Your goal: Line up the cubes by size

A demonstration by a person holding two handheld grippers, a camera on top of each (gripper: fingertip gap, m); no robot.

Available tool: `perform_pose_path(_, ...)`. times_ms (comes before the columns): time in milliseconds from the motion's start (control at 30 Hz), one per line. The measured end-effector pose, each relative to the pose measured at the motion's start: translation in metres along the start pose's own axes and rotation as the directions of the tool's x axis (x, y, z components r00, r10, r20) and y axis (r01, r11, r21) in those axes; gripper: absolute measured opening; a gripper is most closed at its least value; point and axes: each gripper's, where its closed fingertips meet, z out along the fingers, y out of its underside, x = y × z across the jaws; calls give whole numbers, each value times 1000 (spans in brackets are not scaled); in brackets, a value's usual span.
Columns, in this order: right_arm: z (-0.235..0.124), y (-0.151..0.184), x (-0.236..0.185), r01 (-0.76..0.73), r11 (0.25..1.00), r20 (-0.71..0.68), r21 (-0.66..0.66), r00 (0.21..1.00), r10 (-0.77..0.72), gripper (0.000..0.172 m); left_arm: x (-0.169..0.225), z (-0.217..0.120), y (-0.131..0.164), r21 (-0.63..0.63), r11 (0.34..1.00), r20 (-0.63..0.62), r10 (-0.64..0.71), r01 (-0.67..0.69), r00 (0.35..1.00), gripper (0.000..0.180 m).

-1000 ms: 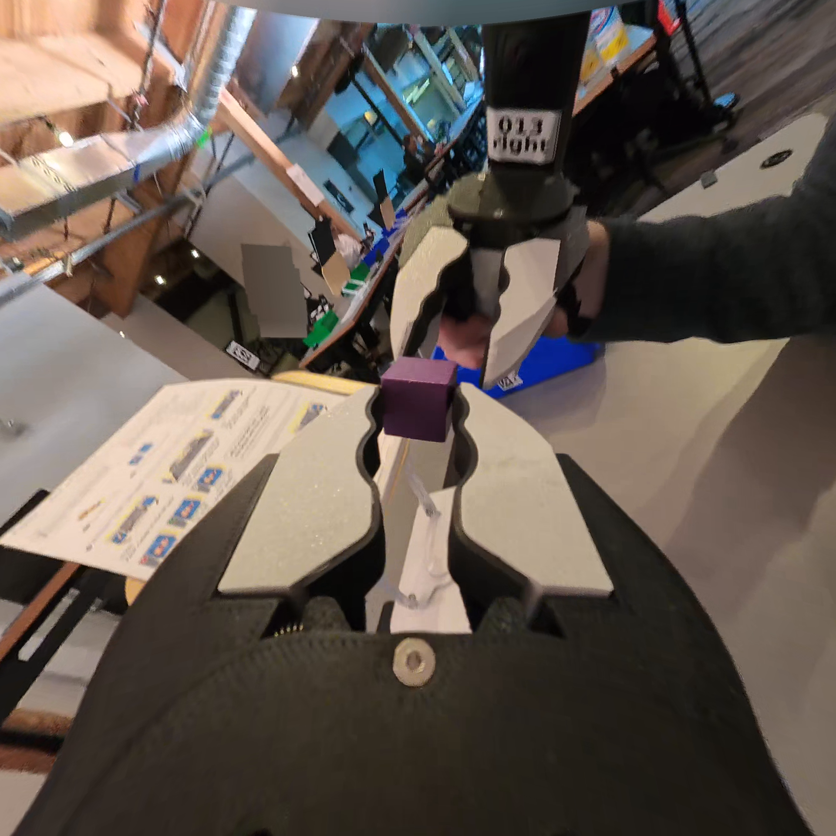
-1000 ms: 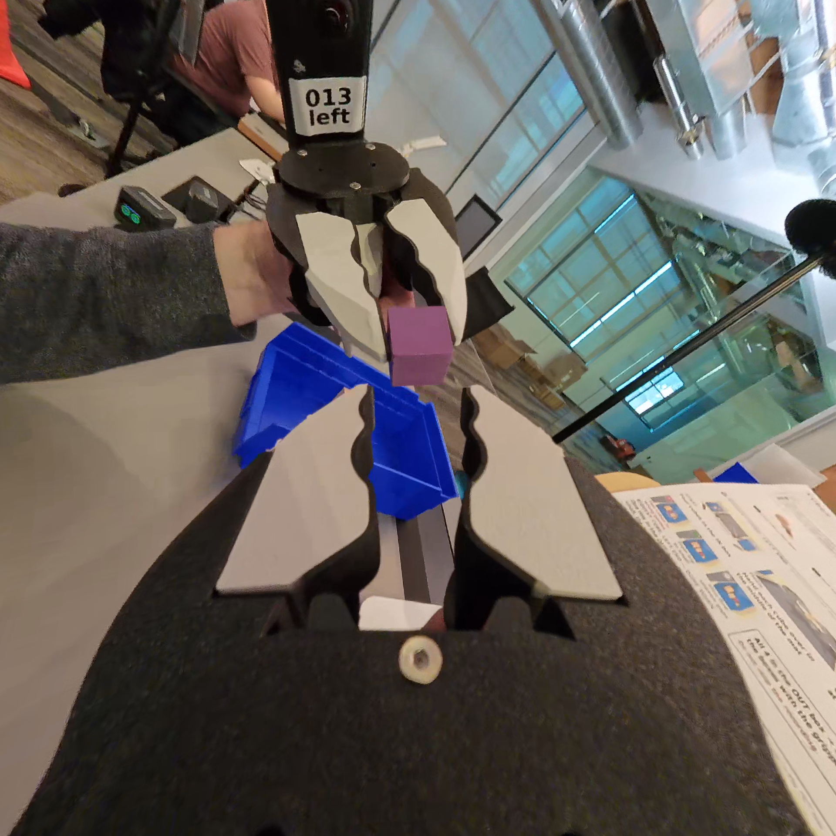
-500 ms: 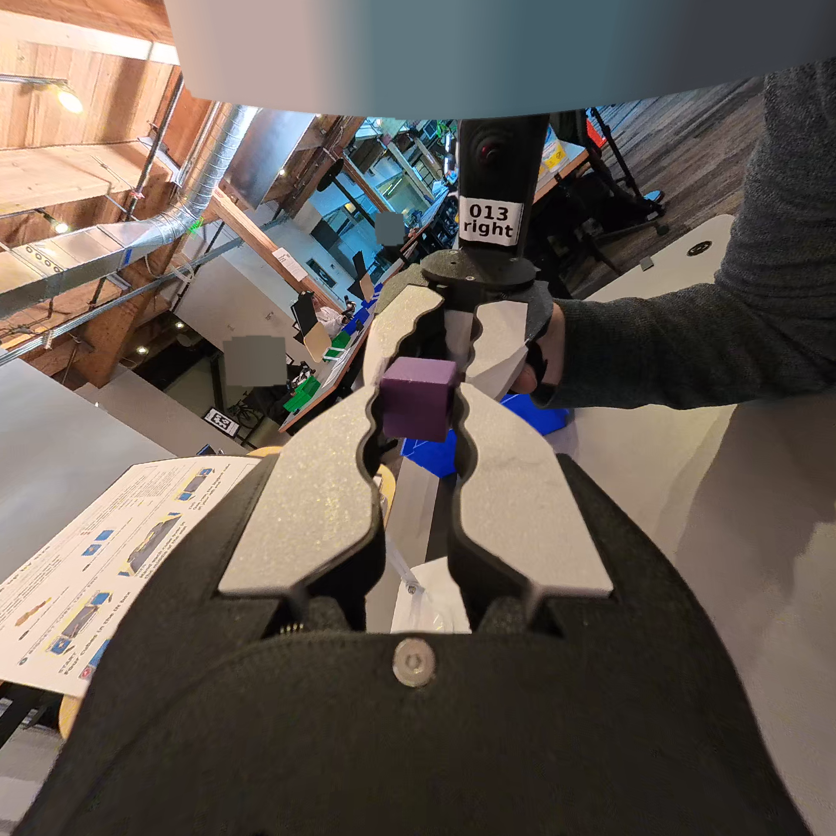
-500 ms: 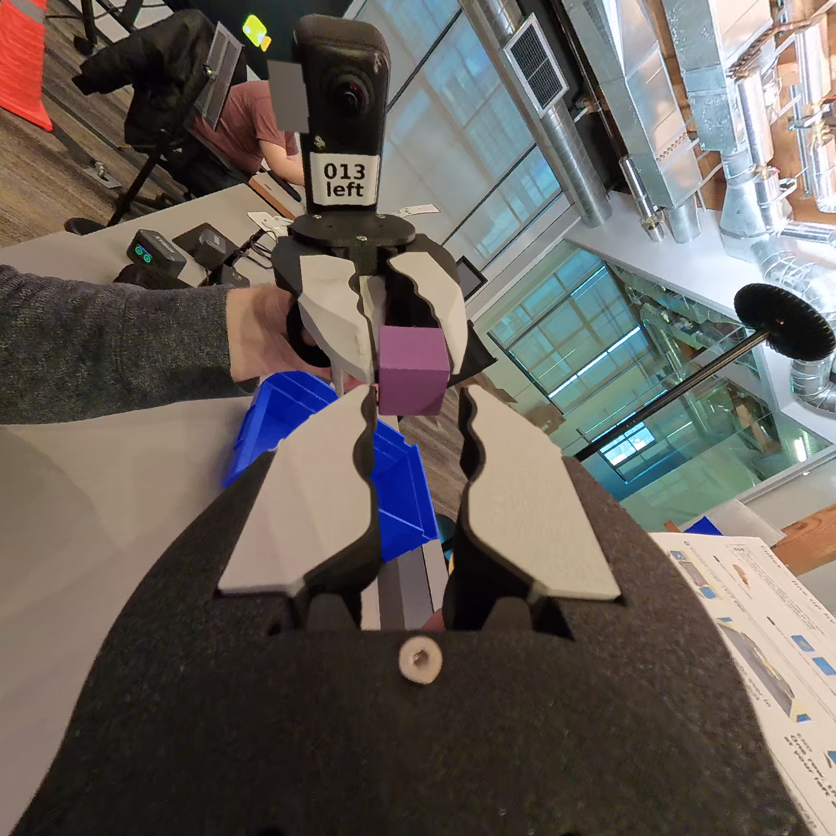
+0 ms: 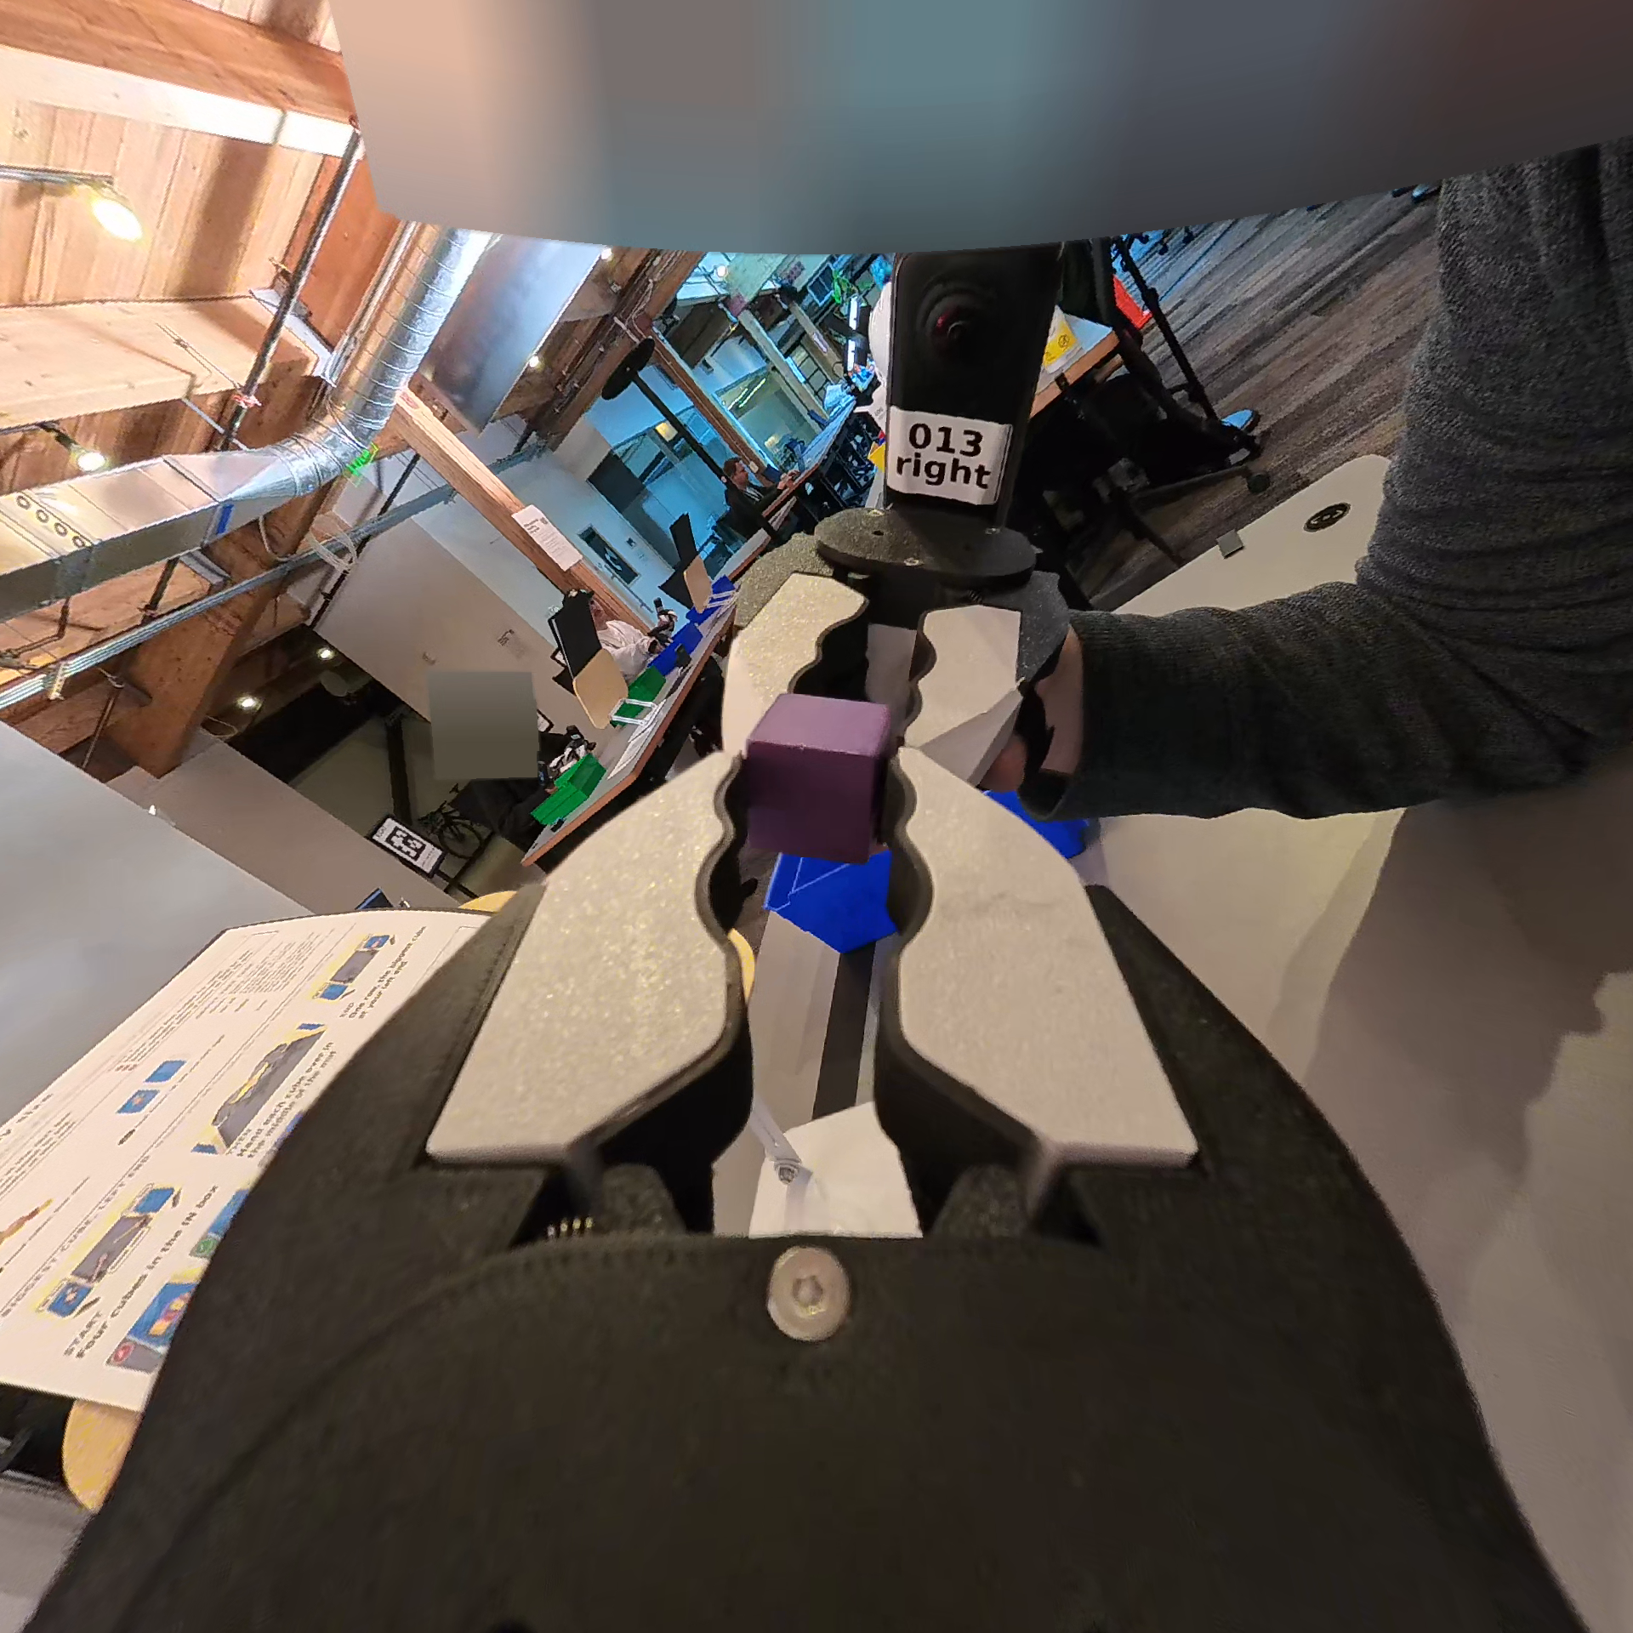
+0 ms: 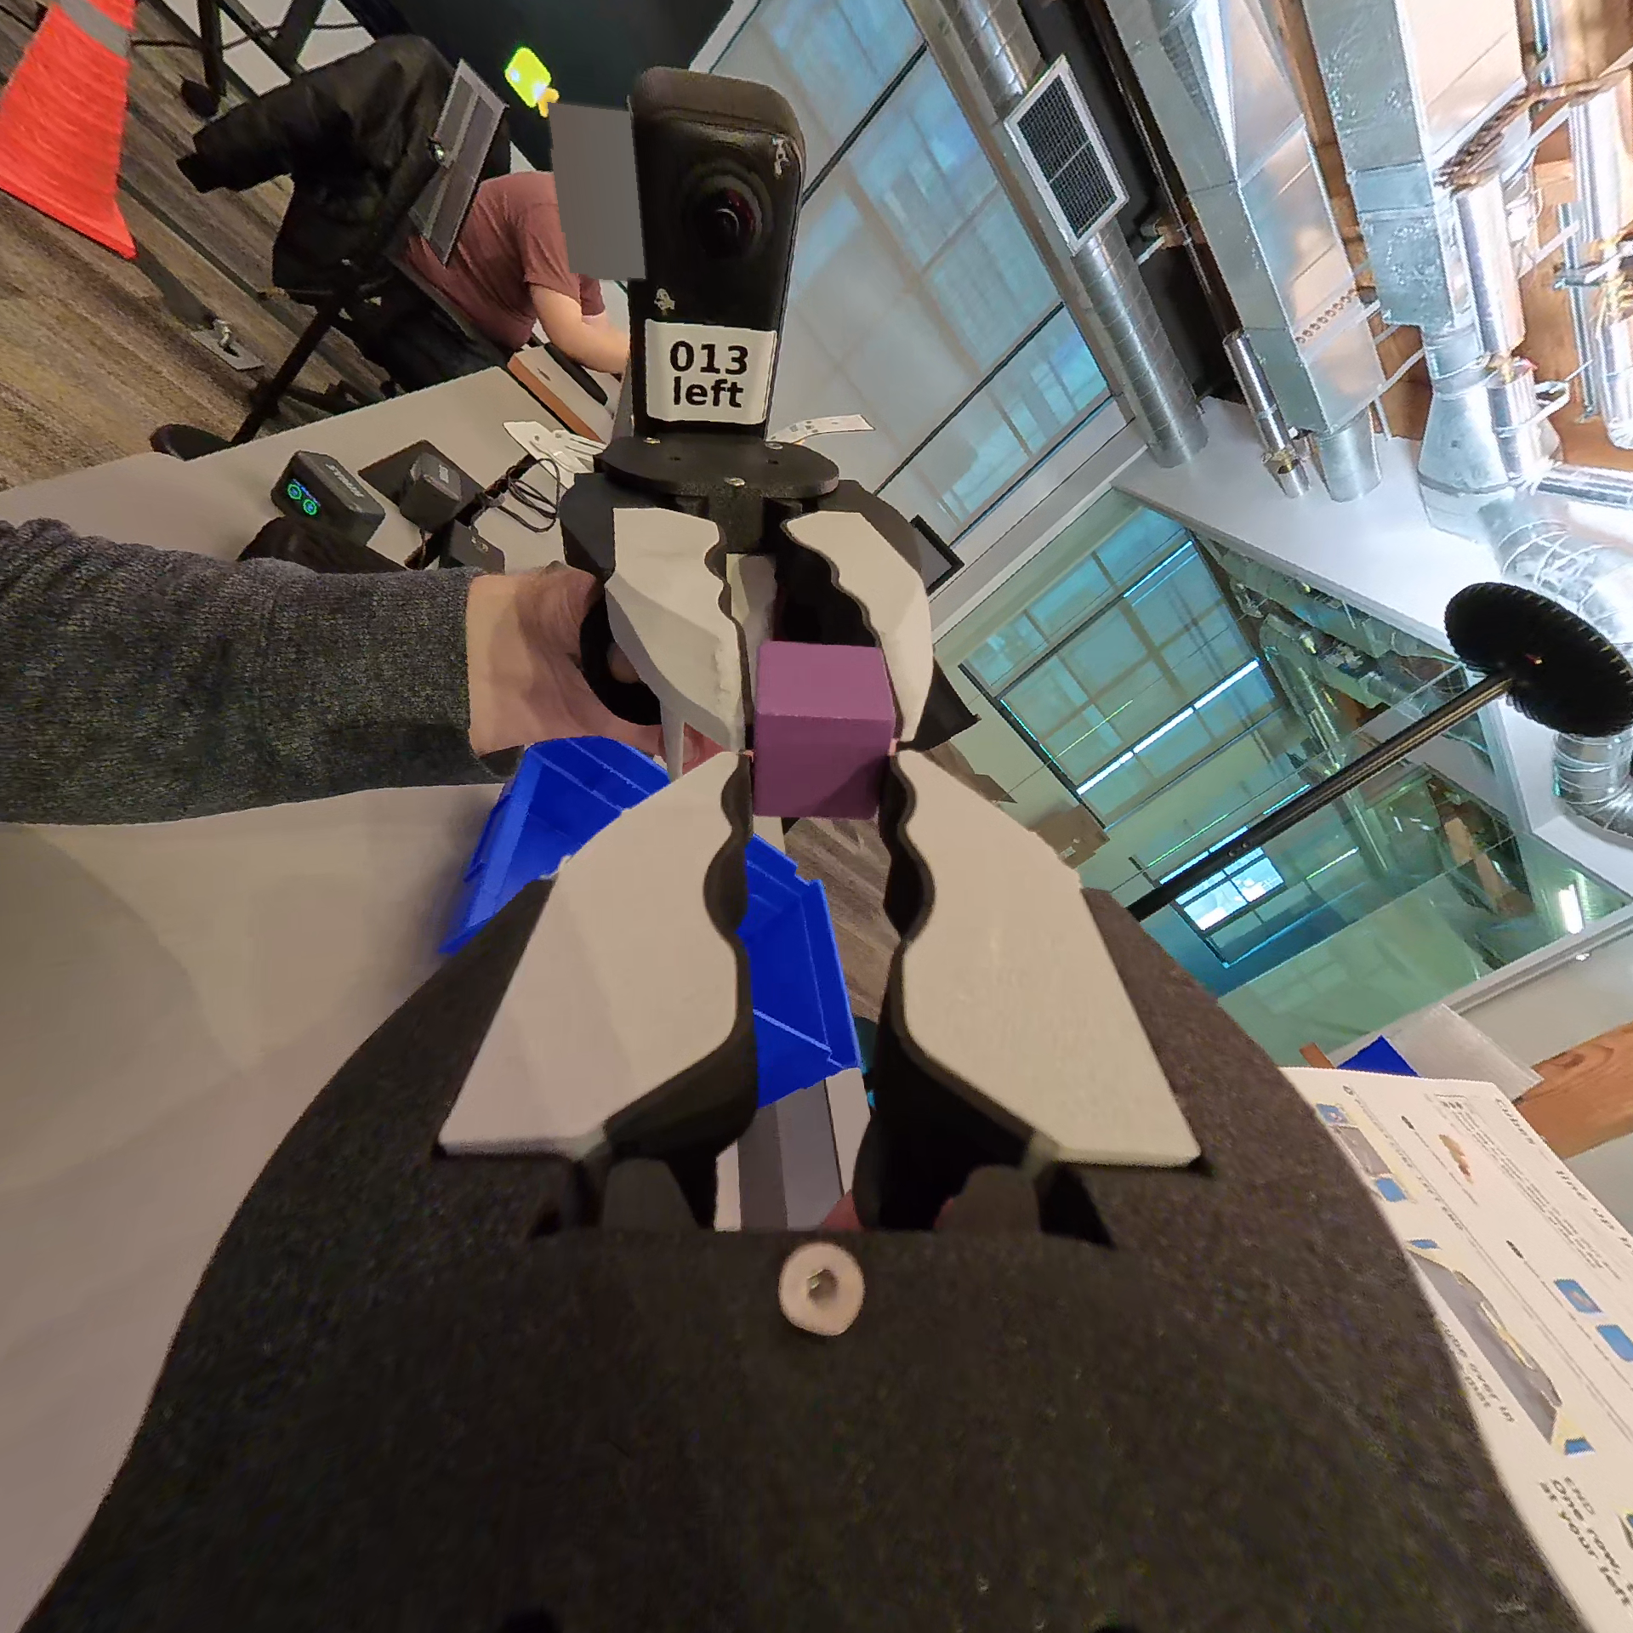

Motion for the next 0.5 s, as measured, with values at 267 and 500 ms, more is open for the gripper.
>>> perform_pose_path(267,0,0,1,-6,1000,-3,1,1000,6,27,0,-3,-6,7,1000,9,2,-2,1000,28)
perform_pose_path(500,-1,2,5,-12,1000,-18,-7,1000,12,27,-9,-12,-10,11,1000,58,7,-7,998,31)
